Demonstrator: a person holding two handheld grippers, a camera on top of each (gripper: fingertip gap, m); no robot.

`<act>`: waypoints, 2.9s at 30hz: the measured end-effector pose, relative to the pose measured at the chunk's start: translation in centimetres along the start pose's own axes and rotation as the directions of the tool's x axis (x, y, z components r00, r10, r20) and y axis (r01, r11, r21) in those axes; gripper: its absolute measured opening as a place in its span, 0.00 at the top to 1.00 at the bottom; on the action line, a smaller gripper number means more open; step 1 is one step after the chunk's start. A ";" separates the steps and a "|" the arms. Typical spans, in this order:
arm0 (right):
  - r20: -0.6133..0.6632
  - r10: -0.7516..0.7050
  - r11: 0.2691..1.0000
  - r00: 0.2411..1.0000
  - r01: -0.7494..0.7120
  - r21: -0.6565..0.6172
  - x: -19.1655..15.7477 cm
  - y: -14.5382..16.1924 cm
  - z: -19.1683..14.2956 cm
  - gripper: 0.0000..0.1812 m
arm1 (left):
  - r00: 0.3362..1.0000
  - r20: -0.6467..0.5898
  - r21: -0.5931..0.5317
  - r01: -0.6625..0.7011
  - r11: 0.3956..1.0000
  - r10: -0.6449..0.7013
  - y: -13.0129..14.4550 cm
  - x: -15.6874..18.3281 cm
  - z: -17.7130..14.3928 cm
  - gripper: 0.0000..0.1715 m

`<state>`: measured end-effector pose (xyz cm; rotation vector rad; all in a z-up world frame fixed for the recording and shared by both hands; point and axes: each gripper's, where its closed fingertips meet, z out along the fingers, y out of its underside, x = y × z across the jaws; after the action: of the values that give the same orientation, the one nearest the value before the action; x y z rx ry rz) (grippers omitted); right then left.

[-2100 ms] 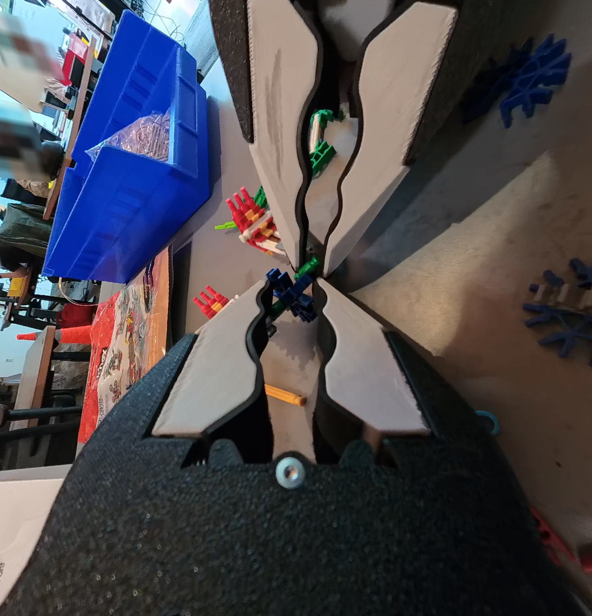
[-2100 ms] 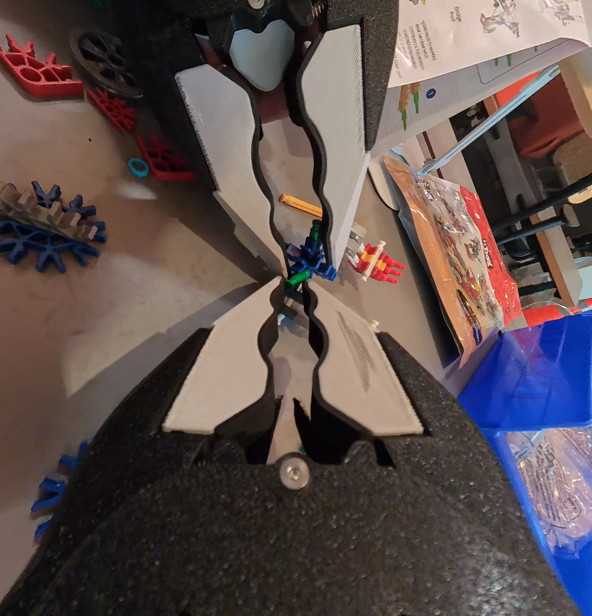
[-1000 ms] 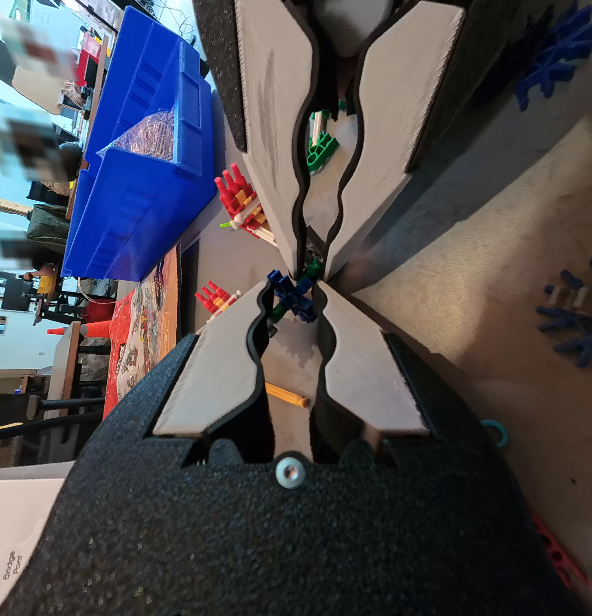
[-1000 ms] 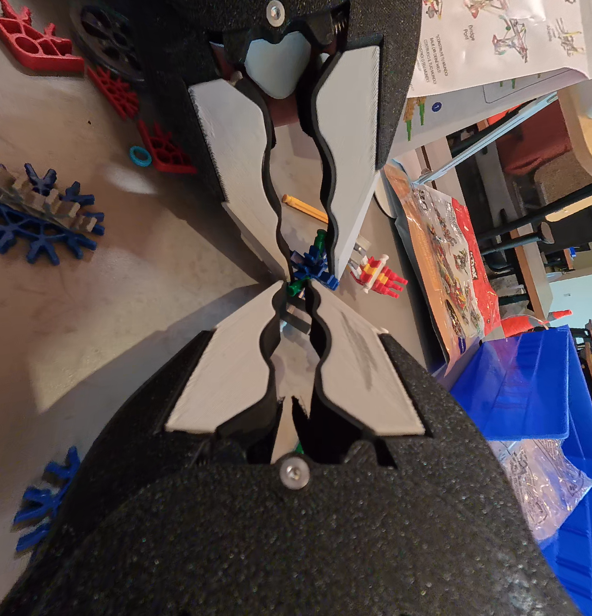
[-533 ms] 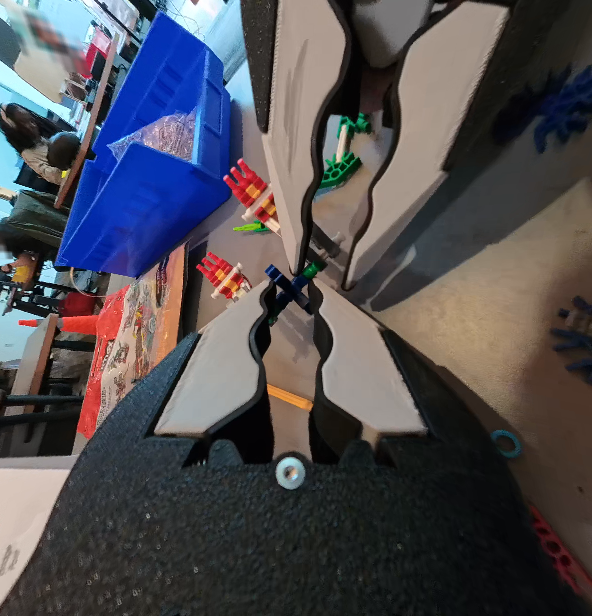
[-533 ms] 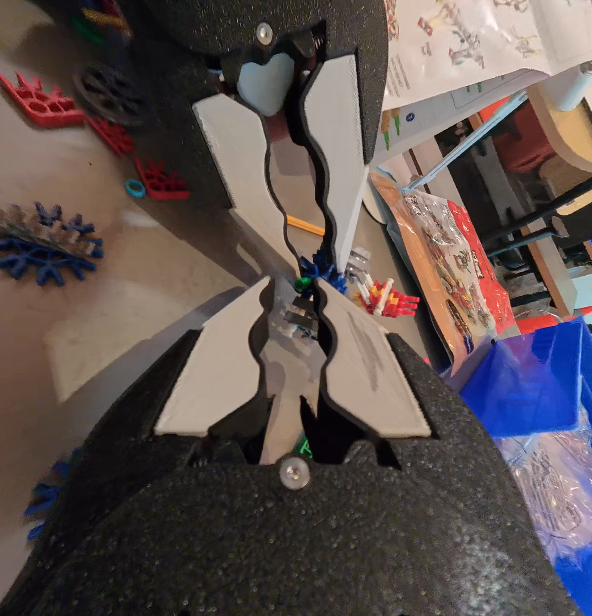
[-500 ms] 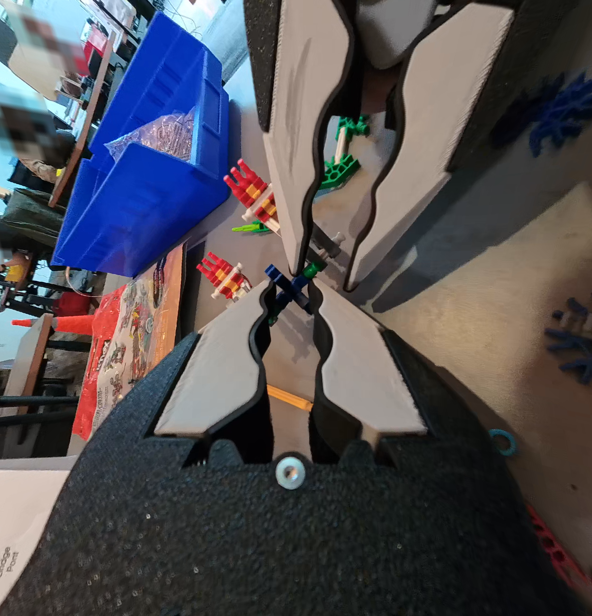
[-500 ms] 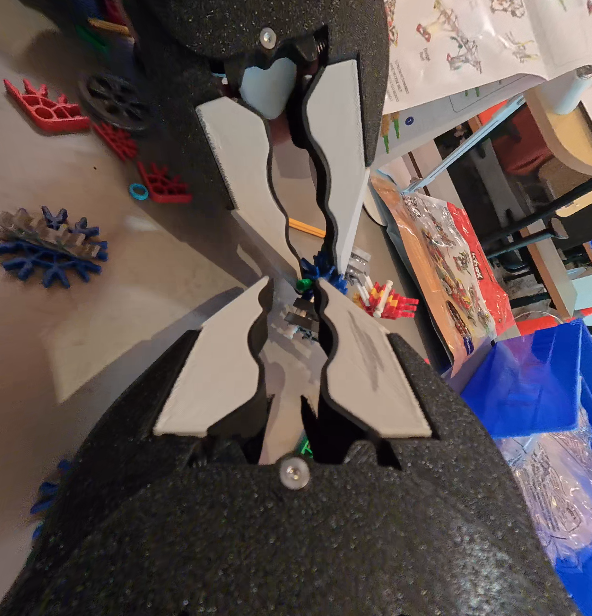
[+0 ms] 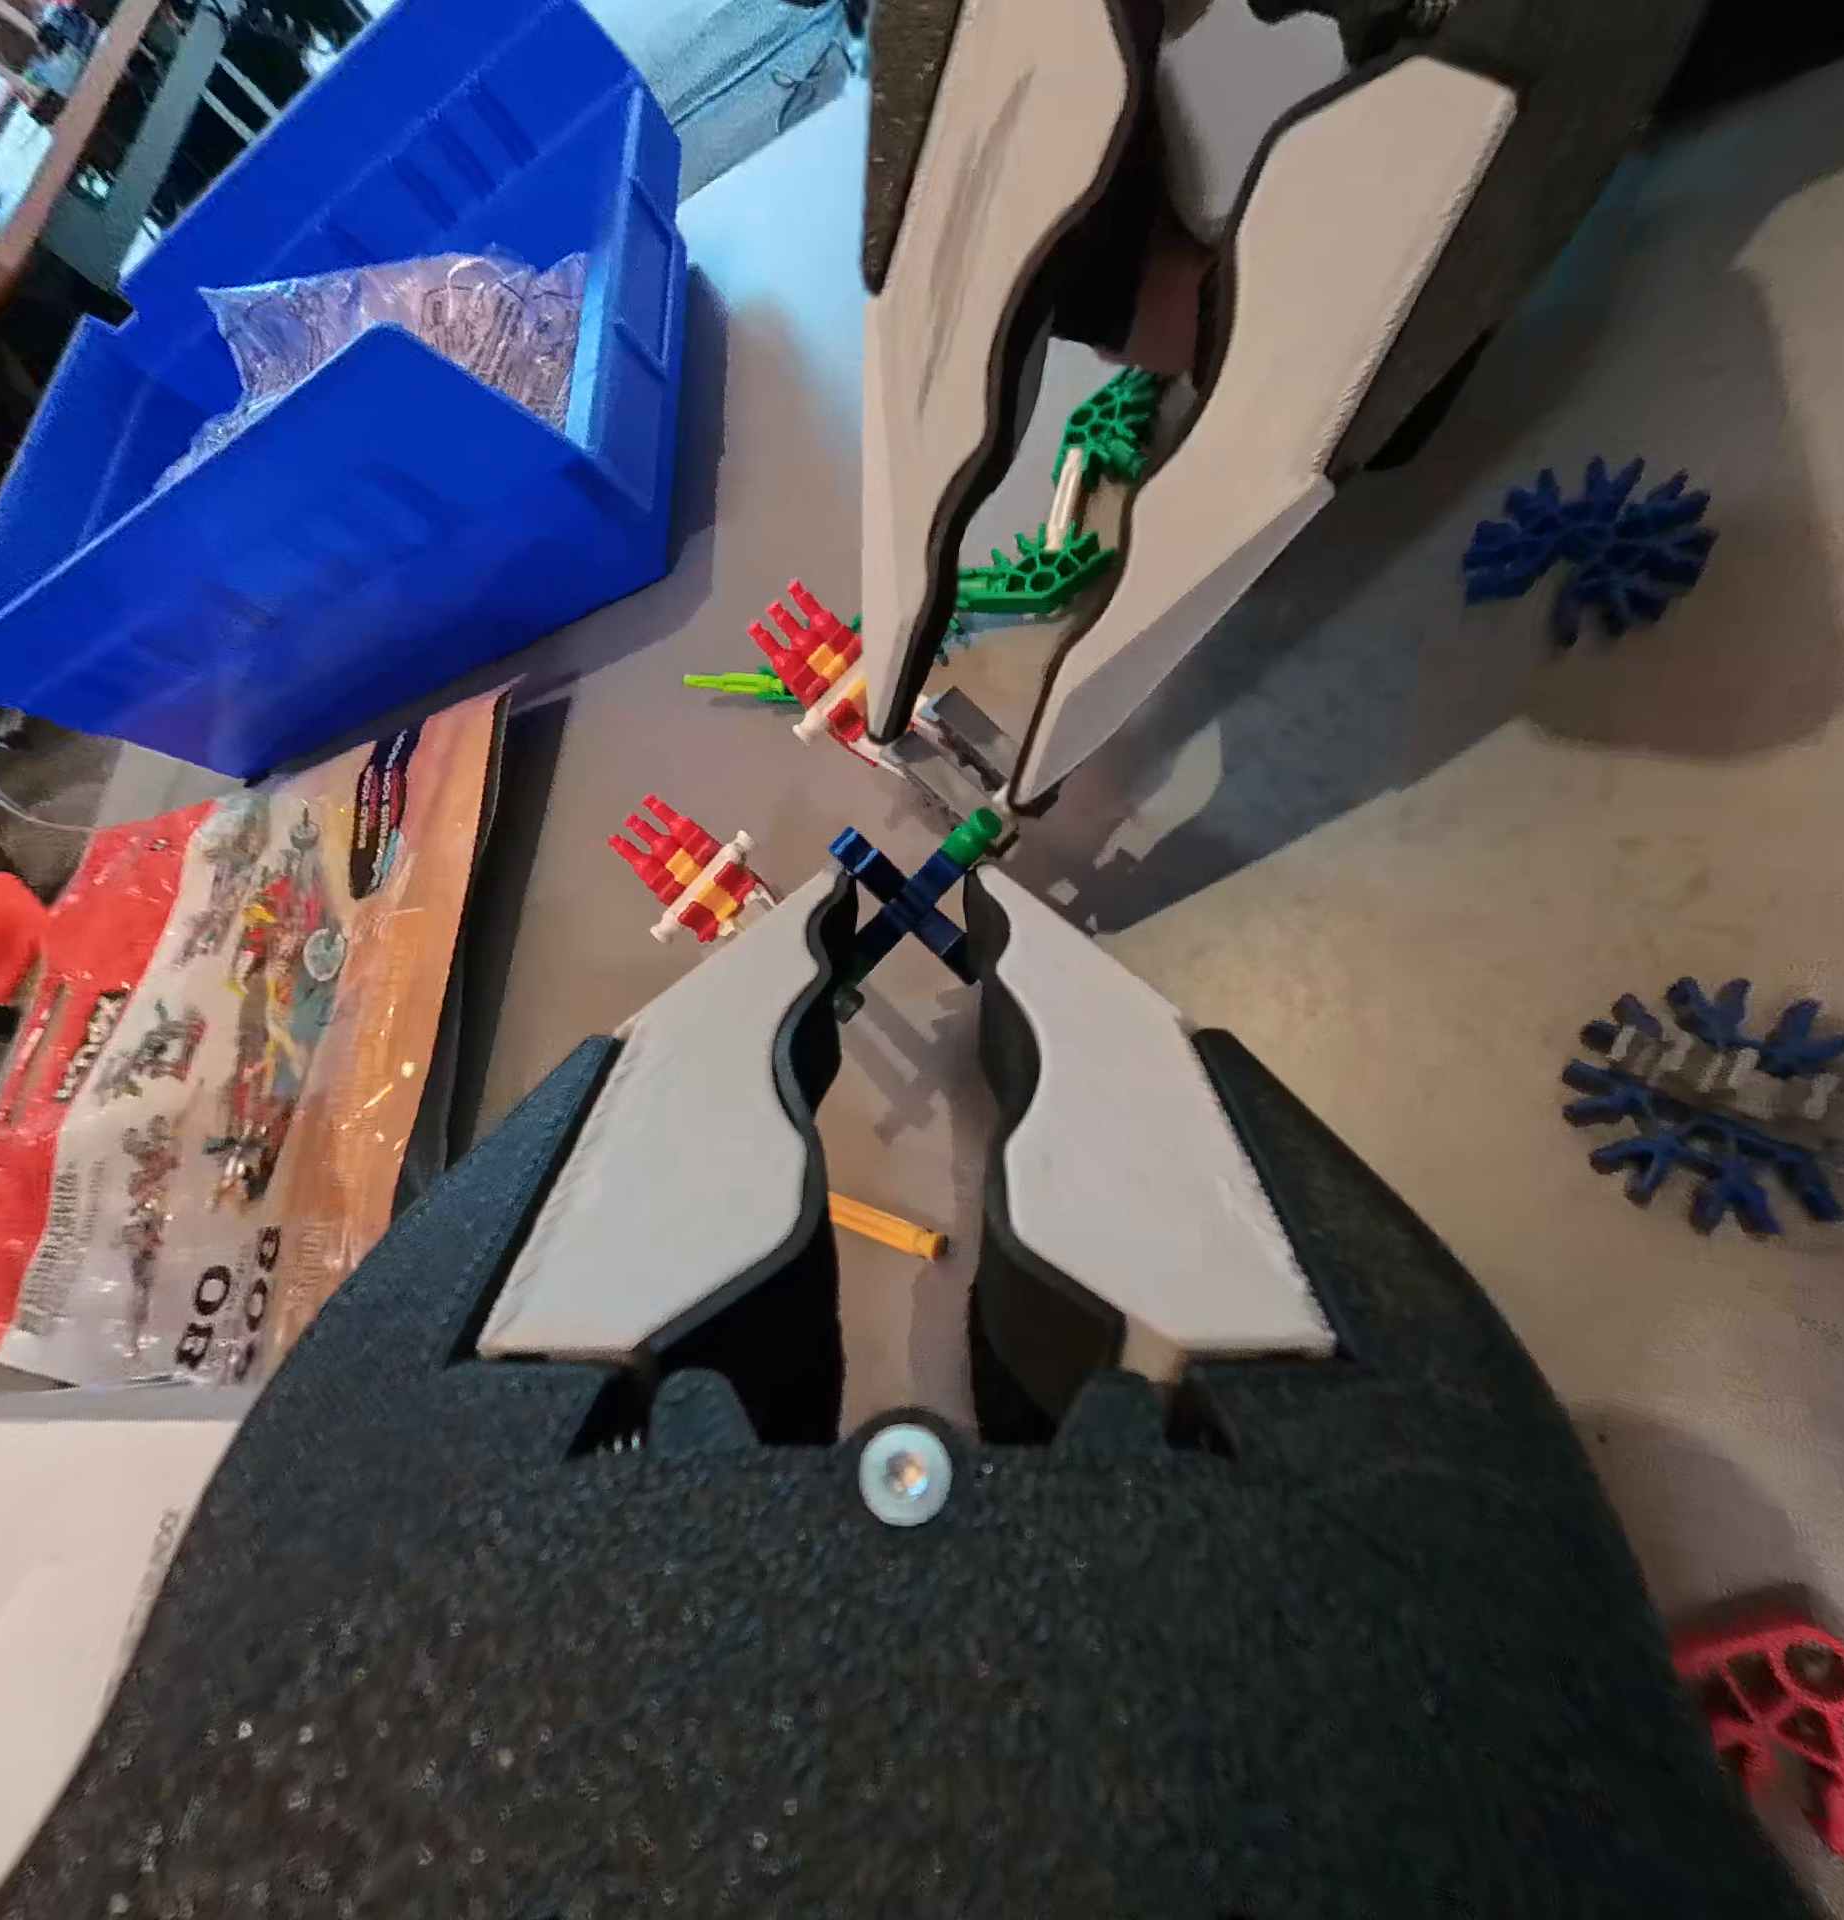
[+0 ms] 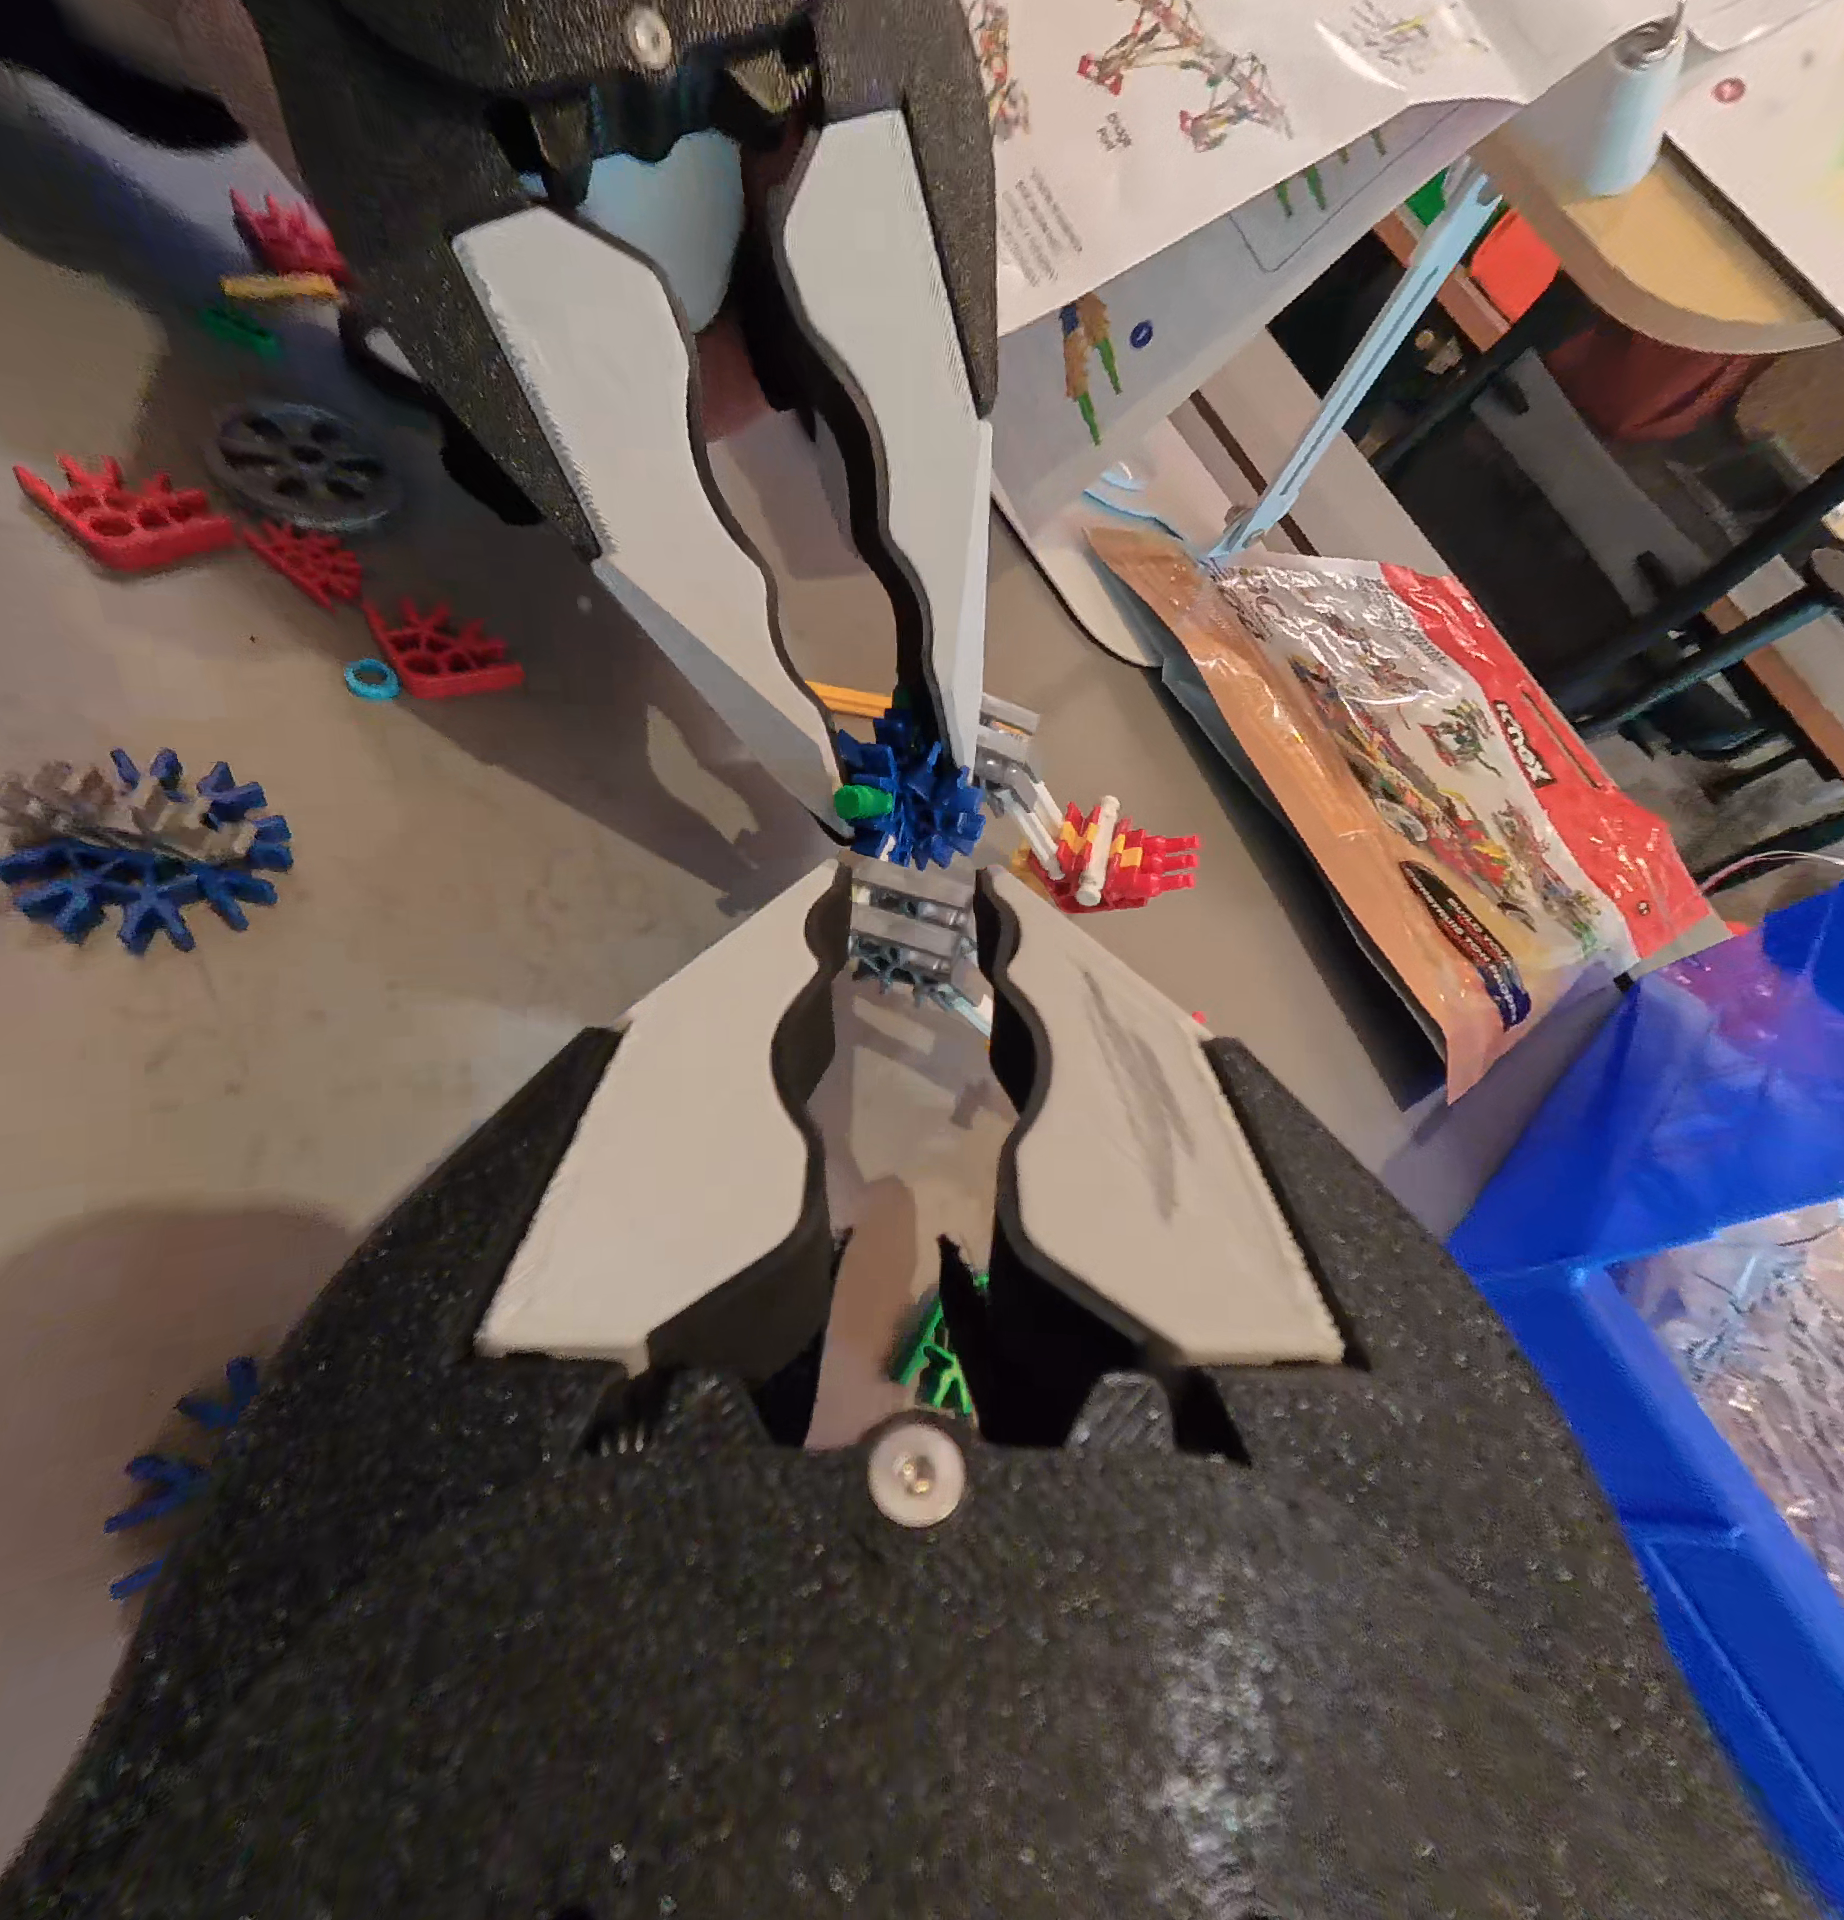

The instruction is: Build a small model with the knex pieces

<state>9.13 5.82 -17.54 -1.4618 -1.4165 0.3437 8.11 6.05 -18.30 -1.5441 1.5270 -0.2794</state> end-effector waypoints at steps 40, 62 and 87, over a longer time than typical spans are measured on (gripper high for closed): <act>0.162 0.305 0.952 0.939 -0.307 -0.014 0.7 1.6 -0.4 0.85 | 0.996 0.032 -0.061 0.087 0.994 -0.085 2.0 -2.4 0.4 0.81; 0.445 0.441 0.877 0.779 -0.480 -0.028 -1.9 0.1 -2.3 0.85 | 0.777 -0.414 -0.175 0.443 0.879 -0.474 0.0 1.6 -2.9 0.83; 0.345 0.526 0.844 0.777 -0.529 -0.094 -0.2 2.1 -2.0 0.79 | 0.800 -0.368 -0.076 0.481 0.873 -0.474 0.0 0.2 -1.5 0.75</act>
<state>11.86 5.22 -18.40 -1.8481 -1.2451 1.0187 7.06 5.20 -17.55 -1.9279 1.3757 -0.9297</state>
